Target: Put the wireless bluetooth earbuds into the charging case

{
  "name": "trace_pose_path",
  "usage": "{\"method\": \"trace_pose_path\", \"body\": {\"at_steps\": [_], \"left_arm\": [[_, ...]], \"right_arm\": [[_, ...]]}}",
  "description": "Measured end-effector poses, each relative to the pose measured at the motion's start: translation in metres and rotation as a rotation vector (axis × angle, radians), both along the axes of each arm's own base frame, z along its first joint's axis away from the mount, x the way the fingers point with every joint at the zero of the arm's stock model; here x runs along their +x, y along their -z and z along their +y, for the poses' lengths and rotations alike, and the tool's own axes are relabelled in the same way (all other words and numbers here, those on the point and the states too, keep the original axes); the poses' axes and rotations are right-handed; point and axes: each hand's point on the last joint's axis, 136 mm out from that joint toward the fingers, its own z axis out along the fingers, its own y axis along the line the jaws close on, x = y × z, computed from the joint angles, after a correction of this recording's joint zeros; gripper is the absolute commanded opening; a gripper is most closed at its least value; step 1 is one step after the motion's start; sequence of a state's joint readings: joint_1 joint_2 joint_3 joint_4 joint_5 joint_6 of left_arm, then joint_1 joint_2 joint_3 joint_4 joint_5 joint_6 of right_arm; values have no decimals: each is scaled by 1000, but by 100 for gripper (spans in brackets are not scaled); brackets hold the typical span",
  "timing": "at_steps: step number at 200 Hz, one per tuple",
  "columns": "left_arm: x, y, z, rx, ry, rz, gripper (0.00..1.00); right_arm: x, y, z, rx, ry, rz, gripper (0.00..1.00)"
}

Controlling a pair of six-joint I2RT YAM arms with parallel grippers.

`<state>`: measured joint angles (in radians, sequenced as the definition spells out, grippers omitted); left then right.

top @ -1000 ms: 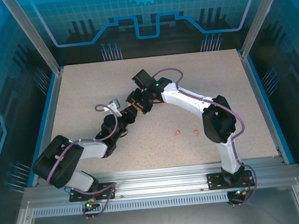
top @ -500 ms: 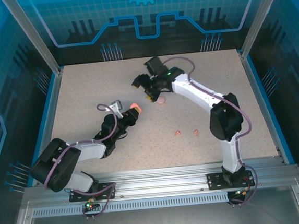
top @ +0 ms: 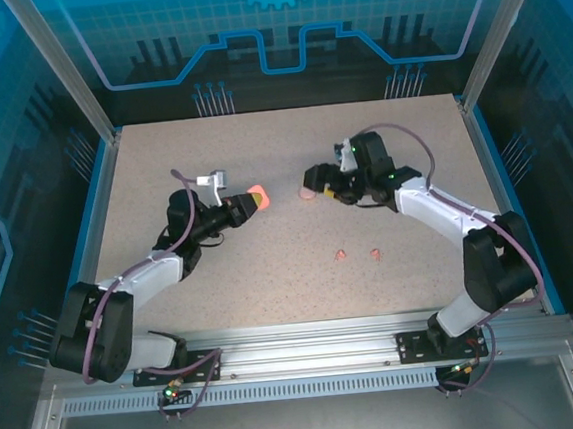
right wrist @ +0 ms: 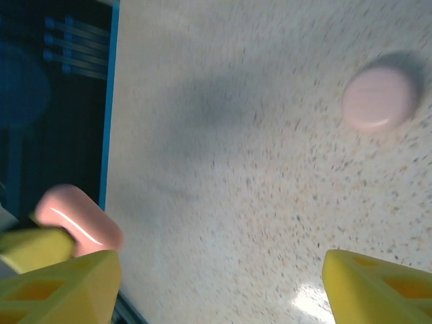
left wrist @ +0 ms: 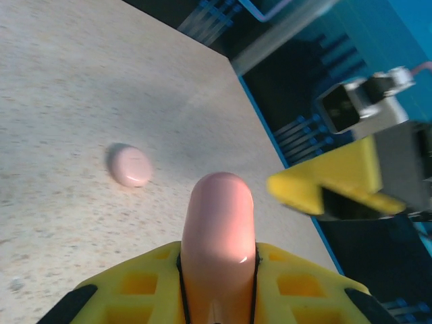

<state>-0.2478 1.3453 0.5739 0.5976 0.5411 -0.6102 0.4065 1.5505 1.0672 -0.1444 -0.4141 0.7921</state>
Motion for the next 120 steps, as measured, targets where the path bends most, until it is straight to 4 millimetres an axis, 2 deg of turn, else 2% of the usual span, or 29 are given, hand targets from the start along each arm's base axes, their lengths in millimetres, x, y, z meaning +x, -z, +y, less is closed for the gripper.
{"method": "trace_pose_path", "body": {"at_steps": [14, 31, 68, 120], "left_arm": [[-3, -8, -6, -6, 51, -10, 12], [-5, -15, -12, -14, 99, -13, 11], [-11, -9, -19, -16, 159, 24, 12], [-14, -8, -21, -19, 187, 38, 12]], "right_arm": [[-10, 6, 9, -3, -65, -23, 78], [-17, 0, 24, 7, -138, -84, 77], [-23, -22, 43, 50, -222, -194, 77], [-30, -32, 60, 74, -277, -233, 76]]}}
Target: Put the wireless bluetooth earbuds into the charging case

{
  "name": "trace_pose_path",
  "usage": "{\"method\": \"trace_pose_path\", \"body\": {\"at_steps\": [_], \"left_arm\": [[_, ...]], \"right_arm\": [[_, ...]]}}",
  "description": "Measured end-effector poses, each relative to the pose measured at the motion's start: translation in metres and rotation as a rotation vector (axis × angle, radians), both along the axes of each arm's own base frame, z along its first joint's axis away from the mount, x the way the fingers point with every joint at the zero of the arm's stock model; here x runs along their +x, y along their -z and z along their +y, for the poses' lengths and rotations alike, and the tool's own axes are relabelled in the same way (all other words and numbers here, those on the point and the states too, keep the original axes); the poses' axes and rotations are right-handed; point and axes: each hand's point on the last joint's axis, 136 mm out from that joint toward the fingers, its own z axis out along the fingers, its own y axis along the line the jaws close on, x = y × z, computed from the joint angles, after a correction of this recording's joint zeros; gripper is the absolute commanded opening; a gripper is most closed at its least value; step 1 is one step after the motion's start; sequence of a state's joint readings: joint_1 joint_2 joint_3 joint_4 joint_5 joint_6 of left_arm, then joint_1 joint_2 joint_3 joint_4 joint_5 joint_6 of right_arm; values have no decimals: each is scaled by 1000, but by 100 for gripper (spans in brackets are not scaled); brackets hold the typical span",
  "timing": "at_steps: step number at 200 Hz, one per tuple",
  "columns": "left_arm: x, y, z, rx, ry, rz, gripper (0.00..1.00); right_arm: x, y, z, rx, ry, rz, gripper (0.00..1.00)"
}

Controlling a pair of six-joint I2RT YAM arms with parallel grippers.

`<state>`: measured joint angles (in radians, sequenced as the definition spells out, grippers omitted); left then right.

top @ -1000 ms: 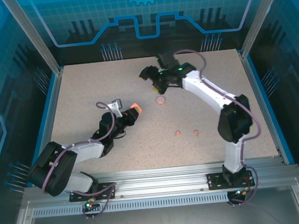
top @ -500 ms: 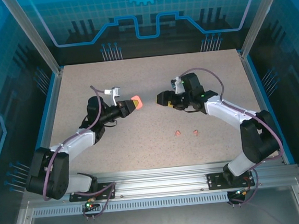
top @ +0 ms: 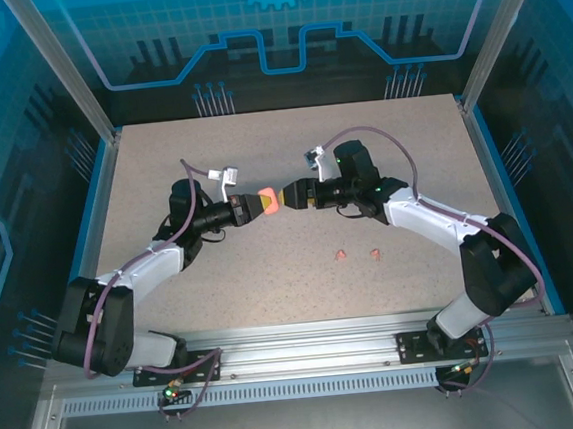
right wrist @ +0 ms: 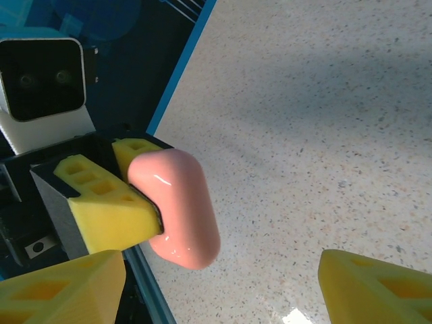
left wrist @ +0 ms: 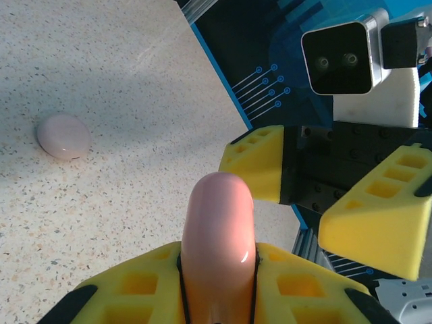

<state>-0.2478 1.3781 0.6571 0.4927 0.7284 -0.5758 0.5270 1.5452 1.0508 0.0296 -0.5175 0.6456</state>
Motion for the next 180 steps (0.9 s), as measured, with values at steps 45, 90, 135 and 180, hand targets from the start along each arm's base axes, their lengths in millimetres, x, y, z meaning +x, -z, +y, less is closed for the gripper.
{"method": "trace_pose_path", "body": {"at_steps": [45, 90, 135, 180], "left_arm": [[0, -1, -1, -1, 4, -1, 13], [0, 1, 0, 1, 5, 14, 12], [-1, 2, 1, 3, 2, 22, 12], [-3, -4, 1, -2, 8, 6, 11]], "right_arm": [[1, -2, 12, 2, -21, -4, 74], [13, 21, 17, -28, -10, 35, 68], [36, 42, -8, -20, 84, 81, 66], [32, 60, -33, -24, 131, 148, 67]]}}
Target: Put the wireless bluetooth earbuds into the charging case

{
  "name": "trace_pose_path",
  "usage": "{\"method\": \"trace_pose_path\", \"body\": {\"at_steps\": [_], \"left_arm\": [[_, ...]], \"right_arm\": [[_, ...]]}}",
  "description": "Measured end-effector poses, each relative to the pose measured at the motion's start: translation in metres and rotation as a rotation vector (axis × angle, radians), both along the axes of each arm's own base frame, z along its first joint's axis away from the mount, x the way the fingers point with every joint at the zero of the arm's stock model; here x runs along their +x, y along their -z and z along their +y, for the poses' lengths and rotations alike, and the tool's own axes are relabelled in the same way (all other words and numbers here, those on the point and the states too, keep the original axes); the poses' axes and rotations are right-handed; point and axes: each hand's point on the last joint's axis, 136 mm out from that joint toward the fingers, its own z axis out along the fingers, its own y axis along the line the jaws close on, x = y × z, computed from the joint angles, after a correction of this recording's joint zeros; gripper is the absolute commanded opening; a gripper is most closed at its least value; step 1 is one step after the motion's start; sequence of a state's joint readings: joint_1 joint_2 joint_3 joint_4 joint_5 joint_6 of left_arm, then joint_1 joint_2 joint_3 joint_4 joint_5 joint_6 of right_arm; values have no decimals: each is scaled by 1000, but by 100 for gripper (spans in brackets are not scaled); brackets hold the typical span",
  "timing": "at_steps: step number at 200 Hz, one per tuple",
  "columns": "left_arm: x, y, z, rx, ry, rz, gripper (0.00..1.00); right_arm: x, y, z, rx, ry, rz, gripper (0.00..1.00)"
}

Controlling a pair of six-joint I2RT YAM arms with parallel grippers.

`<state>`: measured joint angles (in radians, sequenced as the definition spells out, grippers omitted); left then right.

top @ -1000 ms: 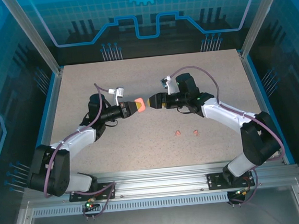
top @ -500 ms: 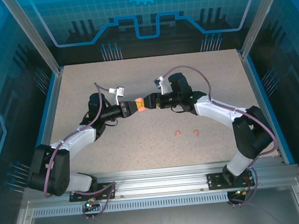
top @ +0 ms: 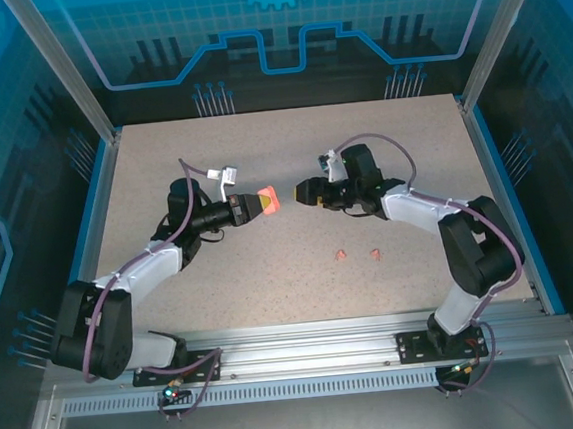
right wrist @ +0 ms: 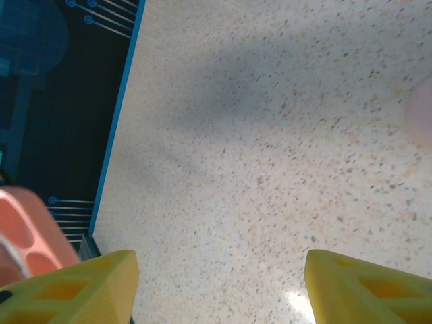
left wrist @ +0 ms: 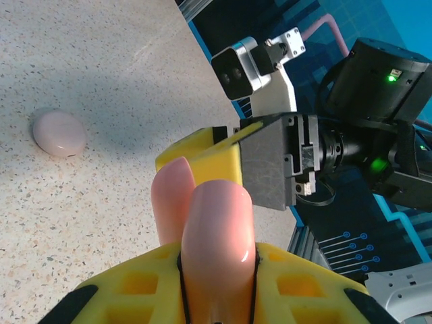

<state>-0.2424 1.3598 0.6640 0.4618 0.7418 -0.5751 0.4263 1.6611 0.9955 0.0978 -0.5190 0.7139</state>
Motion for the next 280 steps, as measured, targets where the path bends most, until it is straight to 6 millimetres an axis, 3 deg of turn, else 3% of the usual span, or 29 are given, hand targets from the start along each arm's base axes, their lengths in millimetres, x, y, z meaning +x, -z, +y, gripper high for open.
{"method": "trace_pose_path", "body": {"at_steps": [41, 71, 193, 280], "left_arm": [[1, -3, 0, -5, -1, -17, 12], [3, -9, -1, -15, -2, -45, 11], [3, -12, 0, -32, -10, -58, 11], [6, -8, 3, -37, -48, -51, 12]], "right_arm": [[-17, -39, 12, 91, -92, -68, 65], [-25, -48, 28, 121, -141, -80, 60], [-18, -32, 56, 156, -166, -18, 44], [-15, -39, 67, 196, -191, -15, 13]]}}
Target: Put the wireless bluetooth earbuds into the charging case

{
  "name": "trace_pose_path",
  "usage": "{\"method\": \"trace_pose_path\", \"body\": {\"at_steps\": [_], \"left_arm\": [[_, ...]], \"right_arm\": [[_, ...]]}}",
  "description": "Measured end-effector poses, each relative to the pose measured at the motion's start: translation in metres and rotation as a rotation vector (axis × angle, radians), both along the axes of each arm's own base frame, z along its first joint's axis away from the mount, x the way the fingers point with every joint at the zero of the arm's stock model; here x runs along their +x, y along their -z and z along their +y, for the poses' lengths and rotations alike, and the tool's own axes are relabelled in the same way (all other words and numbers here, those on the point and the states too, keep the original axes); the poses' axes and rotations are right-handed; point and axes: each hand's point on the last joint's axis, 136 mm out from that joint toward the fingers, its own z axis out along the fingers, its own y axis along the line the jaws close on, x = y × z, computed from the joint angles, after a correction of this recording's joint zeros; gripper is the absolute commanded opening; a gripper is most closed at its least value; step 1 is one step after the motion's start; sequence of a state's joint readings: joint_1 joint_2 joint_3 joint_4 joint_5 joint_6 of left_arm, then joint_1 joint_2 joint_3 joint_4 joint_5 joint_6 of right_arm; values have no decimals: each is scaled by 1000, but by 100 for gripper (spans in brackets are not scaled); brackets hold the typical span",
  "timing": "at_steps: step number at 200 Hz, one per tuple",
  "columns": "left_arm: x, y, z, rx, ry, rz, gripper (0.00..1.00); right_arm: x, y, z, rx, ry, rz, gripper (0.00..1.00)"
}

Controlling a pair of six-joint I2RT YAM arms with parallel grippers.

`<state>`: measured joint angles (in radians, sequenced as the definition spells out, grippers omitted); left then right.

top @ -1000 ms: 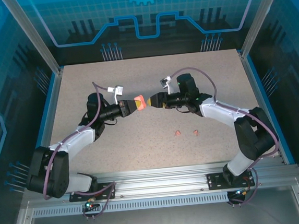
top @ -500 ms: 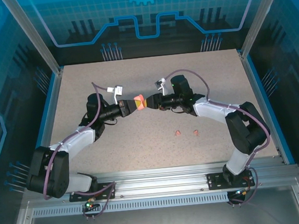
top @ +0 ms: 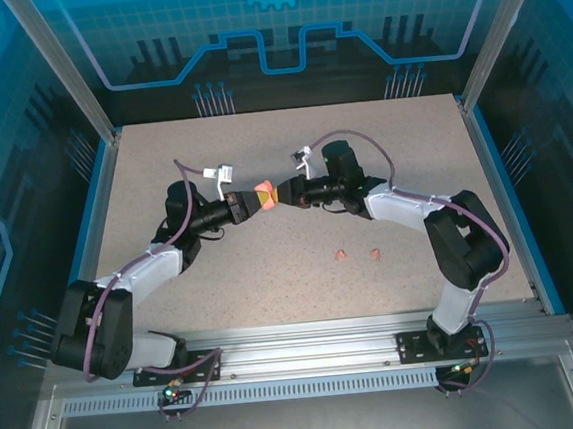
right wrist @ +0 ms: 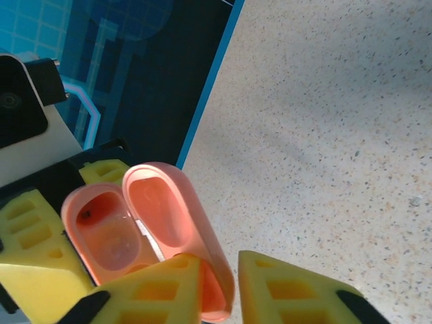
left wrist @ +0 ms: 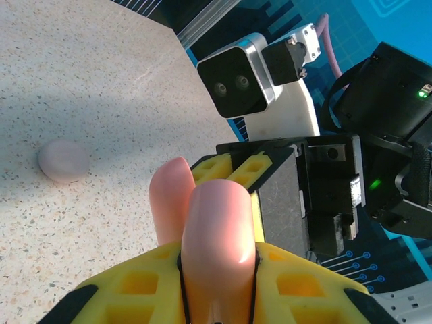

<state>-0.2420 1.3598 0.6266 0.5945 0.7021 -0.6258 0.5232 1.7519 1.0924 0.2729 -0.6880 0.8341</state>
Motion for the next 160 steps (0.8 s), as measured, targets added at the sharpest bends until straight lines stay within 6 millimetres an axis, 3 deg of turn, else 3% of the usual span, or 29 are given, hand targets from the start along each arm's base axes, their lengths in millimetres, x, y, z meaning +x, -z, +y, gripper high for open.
{"method": "trace_pose_path", "body": {"at_steps": [24, 38, 66, 108, 140, 160], "left_arm": [[1, -1, 1, -3, -8, -6, 16], [2, -2, 1, -5, -14, -3, 23], [3, -1, 1, -5, -19, 5, 56], [4, 13, 4, 53, -34, 56, 83], [13, -12, 4, 107, -24, 5, 97], [19, -31, 6, 136, -20, -40, 99]], "right_arm": [[0, 1, 0, -1, -5, -8, 0], [0, 1, 0, -4, -5, -9, 0], [0, 1, 0, -18, -8, -9, 0], [10, 0, -7, -124, 7, -49, 0], [27, -8, -26, -259, 17, -146, 0], [39, -17, -39, -335, 23, -226, 0]]}}
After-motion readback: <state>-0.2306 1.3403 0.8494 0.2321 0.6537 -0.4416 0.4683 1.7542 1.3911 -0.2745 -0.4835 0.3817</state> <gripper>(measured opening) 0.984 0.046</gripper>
